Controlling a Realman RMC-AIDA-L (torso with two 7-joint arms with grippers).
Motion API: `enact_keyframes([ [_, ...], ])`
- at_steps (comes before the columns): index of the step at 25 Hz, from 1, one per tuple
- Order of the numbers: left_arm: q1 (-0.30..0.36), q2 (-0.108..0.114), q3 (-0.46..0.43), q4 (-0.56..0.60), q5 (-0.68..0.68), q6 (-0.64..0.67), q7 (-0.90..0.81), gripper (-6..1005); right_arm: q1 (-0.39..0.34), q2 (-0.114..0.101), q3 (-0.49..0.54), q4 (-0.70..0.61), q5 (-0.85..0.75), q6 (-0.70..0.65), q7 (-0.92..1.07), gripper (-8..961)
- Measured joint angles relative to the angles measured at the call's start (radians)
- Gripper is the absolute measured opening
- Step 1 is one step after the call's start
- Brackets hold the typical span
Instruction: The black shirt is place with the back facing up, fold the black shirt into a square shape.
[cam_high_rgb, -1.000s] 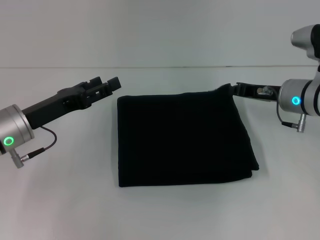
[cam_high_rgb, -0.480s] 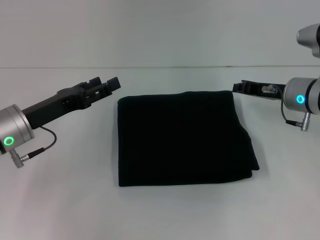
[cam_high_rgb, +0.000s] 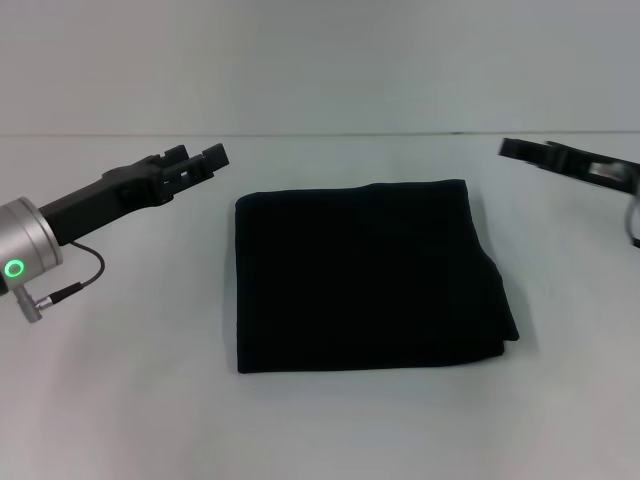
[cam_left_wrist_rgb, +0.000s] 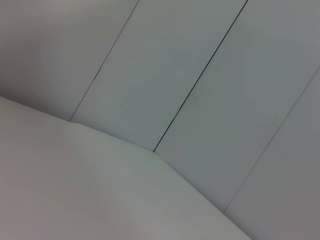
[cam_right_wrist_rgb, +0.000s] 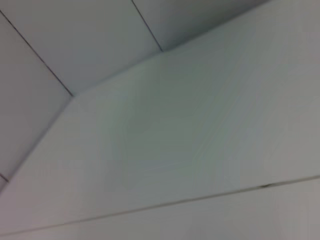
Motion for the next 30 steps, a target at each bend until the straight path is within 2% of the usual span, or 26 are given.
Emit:
enact_keyframes([
  [4,-0.003,0.004,0.0,0.003,0.003,0.005,0.002,855,-0.09,-0.032,0.002,-0.015,0.138,-0.142,-0.073,386],
  [7,-0.006,0.007,0.0,0.002,0.004,0.008,0.005,856,-0.145,-0.047,0.004,-0.015,0.203,-0.227,-0.129,627],
  [12,-0.011,0.008,0.001,0.003,0.005,0.021,0.005,859,-0.198,-0.069,0.005,-0.018,0.212,-0.322,-0.187,837],
  [18,-0.008,0.008,0.002,0.032,0.006,0.132,0.005,863,-0.251,-0.079,0.026,-0.038,0.212,-0.428,-0.275,931],
  [22,-0.004,0.009,0.013,0.077,0.006,0.205,0.006,866,-0.275,-0.08,0.044,-0.068,0.209,-0.482,-0.314,931],
  [30,-0.014,0.011,0.05,0.128,0.002,0.252,0.051,868,-0.298,-0.084,0.044,-0.099,0.198,-0.572,-0.39,930],
])
